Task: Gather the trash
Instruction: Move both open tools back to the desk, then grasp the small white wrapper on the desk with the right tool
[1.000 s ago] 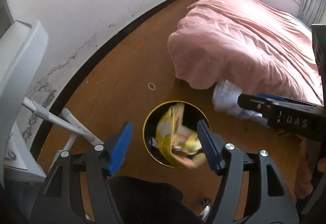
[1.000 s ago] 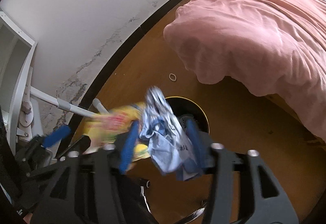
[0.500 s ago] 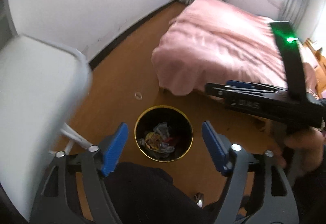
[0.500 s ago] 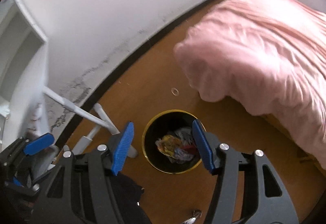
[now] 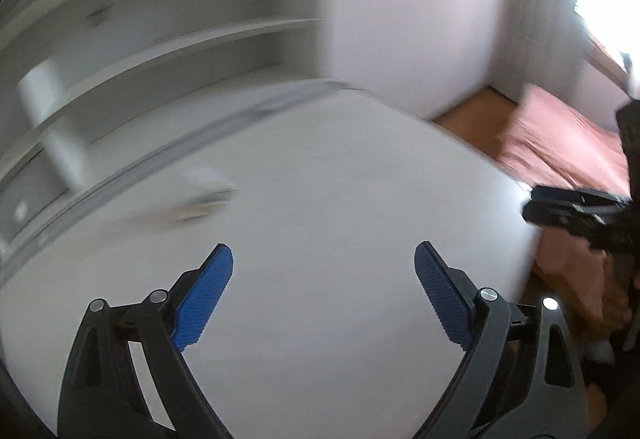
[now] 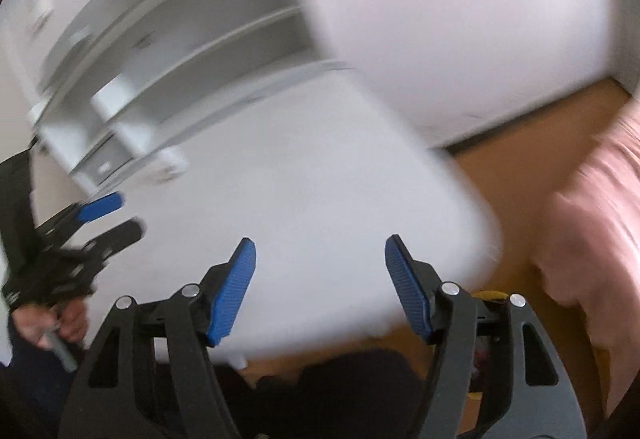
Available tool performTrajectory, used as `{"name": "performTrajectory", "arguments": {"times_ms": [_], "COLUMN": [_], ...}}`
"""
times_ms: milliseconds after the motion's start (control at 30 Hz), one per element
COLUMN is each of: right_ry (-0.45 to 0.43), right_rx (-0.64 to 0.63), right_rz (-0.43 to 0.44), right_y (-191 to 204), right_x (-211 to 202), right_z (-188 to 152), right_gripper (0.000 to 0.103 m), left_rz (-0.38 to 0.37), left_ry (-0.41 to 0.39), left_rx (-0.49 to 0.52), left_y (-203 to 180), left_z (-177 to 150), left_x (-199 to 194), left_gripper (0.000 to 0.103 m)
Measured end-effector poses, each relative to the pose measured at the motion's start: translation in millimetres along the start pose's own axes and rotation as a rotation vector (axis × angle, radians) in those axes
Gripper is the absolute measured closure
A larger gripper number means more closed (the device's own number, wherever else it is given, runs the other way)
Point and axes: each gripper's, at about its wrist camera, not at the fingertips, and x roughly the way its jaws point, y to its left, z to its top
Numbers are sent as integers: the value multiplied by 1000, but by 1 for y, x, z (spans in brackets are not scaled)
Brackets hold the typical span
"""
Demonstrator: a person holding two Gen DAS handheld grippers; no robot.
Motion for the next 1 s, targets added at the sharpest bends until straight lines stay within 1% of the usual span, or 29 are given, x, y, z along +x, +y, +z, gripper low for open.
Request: {"name": "performTrajectory", "arguments": {"times_ms": [67, 133, 200, 267, 333, 367, 400, 433, 533, 600, 633, 667, 767, 833, 900, 967, 1000], "right_ry": [25, 59, 98, 134, 179, 195, 215, 234, 272, 291, 298, 297, 294, 289, 282, 277, 269], "right_rx": [-66, -100, -120, -131, -135, -135, -140, -147, -158, -154, -153, -151, -140, -141, -151, -146, -149], "right_rz": [48, 105, 158, 196, 230, 234, 240, 247, 257, 273, 275, 274, 282, 290, 291, 296, 292], "right_y": [31, 56, 73, 92, 105, 112, 117, 123, 132, 134, 134, 134, 130, 127, 125, 121, 118], "right_x": [30, 59, 89, 116, 145, 157, 170, 183, 205, 214, 220, 221, 223, 219, 214, 206, 198], "right_z": [21, 40, 59, 75, 93, 100, 104, 109, 113, 113, 114, 114, 113, 113, 112, 110, 107], "right_gripper": [38, 40, 43, 44, 45, 51, 53, 54, 57, 68, 72, 79, 81, 81, 82, 82, 82], "left_rz": [28, 60, 68, 75, 63, 61, 51, 39, 20, 22, 17, 16, 6, -36, -83, -90, -101], "left_ry": [-6, -7, 1, 31, 68, 91, 114, 122, 137, 131, 130, 128, 116, 118, 124, 113, 105], "left_rx": [-44, -76, -87, -85, -80, -77, -78, -80, -89, -78, -64, -50, -26, -38, -46, -35, -31], "left_y": [33, 64, 80, 89, 102, 103, 105, 107, 114, 116, 115, 113, 111, 112, 111, 104, 100], "left_z": [0, 2, 4, 7, 12, 12, 14, 15, 20, 23, 25, 24, 26, 27, 27, 27, 27], "left_x": [3, 12, 23, 42, 56, 63, 71, 77, 91, 95, 97, 98, 100, 100, 99, 94, 91], "left_gripper": [14, 14, 14, 14, 15, 17, 21, 23, 26, 28, 33, 36, 57, 80, 90, 94, 100]}}
